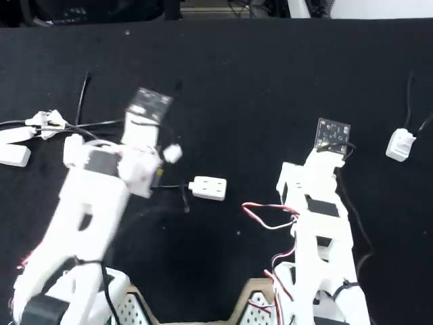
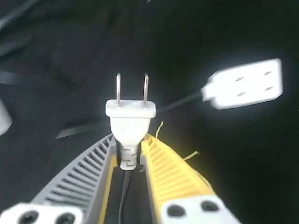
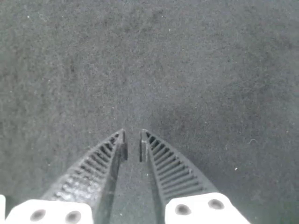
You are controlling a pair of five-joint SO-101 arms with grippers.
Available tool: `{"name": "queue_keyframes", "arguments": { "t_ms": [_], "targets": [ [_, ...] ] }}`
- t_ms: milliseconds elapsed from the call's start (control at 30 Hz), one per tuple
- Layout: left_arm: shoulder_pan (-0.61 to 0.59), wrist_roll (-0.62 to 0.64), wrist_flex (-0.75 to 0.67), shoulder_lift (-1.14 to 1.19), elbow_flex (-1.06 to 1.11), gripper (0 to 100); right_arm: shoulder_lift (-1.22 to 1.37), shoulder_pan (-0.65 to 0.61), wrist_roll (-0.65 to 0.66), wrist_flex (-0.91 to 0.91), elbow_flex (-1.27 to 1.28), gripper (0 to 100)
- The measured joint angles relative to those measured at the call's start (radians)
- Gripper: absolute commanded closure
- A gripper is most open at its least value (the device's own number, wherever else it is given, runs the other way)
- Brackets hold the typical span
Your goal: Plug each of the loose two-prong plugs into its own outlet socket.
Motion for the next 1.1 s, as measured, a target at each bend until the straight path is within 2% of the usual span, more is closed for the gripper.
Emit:
{"name": "queue_keyframes", "arguments": {
  "t_ms": [200,333,433,500,567,633,667,867,1000,1100],
  "targets": [
    [0.236,0.146,-0.287,-0.031,0.146,97,0.0,0.057,-0.021,0.0,0.0,94.6],
    [0.374,0.242,-0.423,0.005,0.15,97,0.0,0.117,-0.091,0.0,-0.014,94.6],
    [0.453,0.27,-0.505,0.08,0.15,97,0.0,0.118,-0.098,0.0,-0.017,94.6],
    [0.491,0.272,-0.549,0.147,0.15,93,0.0,0.118,-0.098,0.0,-0.017,94.6],
    [0.519,0.272,-0.572,0.218,0.144,83,0.0,0.118,-0.098,0.0,-0.017,94.6],
    [0.525,0.272,-0.571,0.29,0.117,74,0.0,0.118,-0.098,0.0,-0.017,94.6],
    [0.525,0.272,-0.56,0.319,0.095,73,0.0,0.118,-0.098,0.0,-0.017,94.6],
    [0.519,0.27,-0.342,0.347,-0.037,80,0.0,0.118,-0.098,0.0,-0.017,94.6],
    [0.41,0.218,-0.181,0.296,-0.069,81,0.0,0.091,-0.098,0.0,-0.017,94.6],
    [0.293,0.198,-0.121,0.264,-0.066,81,0.0,0.055,-0.098,0.0,-0.017,94.5]
  ]
}}
